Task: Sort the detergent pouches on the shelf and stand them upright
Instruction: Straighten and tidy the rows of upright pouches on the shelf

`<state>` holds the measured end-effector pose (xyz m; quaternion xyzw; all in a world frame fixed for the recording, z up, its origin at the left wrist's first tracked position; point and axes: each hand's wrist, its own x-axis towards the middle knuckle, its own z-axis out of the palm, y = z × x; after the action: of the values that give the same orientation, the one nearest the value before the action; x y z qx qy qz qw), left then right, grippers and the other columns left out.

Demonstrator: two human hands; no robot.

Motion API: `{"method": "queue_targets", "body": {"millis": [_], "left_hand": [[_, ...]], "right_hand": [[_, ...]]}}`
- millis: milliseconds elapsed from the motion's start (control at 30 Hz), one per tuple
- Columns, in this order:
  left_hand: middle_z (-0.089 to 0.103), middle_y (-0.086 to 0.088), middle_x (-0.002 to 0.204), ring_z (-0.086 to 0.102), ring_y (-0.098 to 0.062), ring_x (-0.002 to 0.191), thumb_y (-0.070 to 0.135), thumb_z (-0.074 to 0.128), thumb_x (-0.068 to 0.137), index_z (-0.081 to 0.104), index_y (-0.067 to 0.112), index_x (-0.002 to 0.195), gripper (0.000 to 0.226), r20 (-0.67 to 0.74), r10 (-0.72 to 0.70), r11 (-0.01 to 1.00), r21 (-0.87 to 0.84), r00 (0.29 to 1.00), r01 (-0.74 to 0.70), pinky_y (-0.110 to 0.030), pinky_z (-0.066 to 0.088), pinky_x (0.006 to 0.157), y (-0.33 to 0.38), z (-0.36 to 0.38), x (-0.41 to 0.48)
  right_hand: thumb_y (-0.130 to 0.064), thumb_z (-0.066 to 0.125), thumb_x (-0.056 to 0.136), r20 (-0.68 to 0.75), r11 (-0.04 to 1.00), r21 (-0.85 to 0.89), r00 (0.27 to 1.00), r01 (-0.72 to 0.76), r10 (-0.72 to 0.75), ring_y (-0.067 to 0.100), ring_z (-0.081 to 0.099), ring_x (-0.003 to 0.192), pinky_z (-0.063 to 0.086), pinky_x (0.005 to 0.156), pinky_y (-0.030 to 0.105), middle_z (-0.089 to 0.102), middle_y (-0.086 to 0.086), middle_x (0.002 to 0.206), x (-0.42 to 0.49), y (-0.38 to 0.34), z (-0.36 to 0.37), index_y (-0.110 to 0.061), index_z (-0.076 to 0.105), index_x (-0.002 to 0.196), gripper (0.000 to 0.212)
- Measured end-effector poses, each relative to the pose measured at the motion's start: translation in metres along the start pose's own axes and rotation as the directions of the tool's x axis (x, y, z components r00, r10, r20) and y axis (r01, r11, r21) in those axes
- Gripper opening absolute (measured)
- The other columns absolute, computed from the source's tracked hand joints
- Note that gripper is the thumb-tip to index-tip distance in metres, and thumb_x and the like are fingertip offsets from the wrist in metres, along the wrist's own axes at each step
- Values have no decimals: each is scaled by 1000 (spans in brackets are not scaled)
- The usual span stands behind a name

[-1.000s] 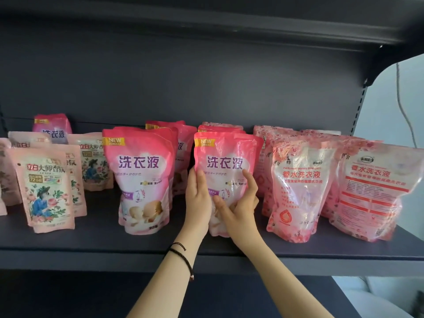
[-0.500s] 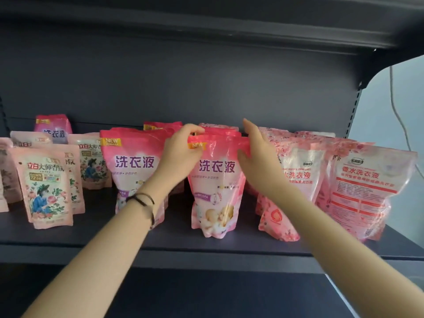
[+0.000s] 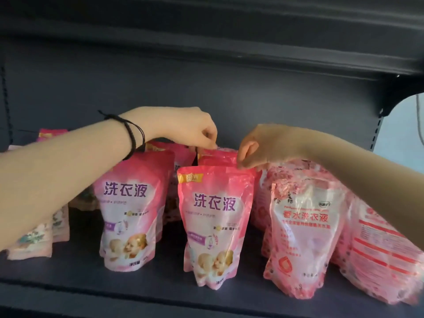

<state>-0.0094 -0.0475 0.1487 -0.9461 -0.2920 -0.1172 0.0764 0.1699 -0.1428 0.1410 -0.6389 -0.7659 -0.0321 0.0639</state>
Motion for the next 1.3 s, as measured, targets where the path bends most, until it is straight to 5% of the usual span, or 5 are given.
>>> {"method": "queue_targets", "body": {"millis": [233,667,967,1133,1300], "left_hand": [[56,22,84,51,2,74,56,51,89,62,38,103,25,45,31,968,248,999,-41,-25,35,57,-53,4,69],[73,-2,100,66,-19,90,42,63,89,65,23,113,31,309,117,993,-52,944,-106,-28,48,75,-119,47,169],[66,8,77,54,1,65,22,64,90,72,12,97,15,218,135,990,-76,966,-121,-5,34,53,-115,62,178],[64,-2,89,60,-14,83,19,55,96,60,14,89,11,-52,-78,749,-662,996,24,-28,53,76,-120,33,169],[57,1,81,58,-8,67,17,51,98,56,17,84,15,-281,-293,424,-895,914,-139,-25,57,56,-107,-9,164]], "right_hand": [[-40,67,84,100,993,-121,995,-16,28,17,67,81,57,71,32,72,-2,92,74,39,-28,-21,71,97,23],[-30,70,84,309,972,-182,929,-150,201,12,54,57,48,56,24,57,-3,65,201,103,0,-12,68,100,24],[-16,60,90,268,962,-149,927,-227,261,13,64,68,52,66,24,73,10,84,190,111,6,-18,67,91,8],[-15,63,91,-15,891,341,945,-301,325,7,63,68,56,67,24,72,5,89,172,125,-45,-8,68,99,12],[-23,68,85,-122,372,928,940,-6,318,9,72,81,55,70,24,76,-5,88,156,125,-63,-17,67,104,19]]}}
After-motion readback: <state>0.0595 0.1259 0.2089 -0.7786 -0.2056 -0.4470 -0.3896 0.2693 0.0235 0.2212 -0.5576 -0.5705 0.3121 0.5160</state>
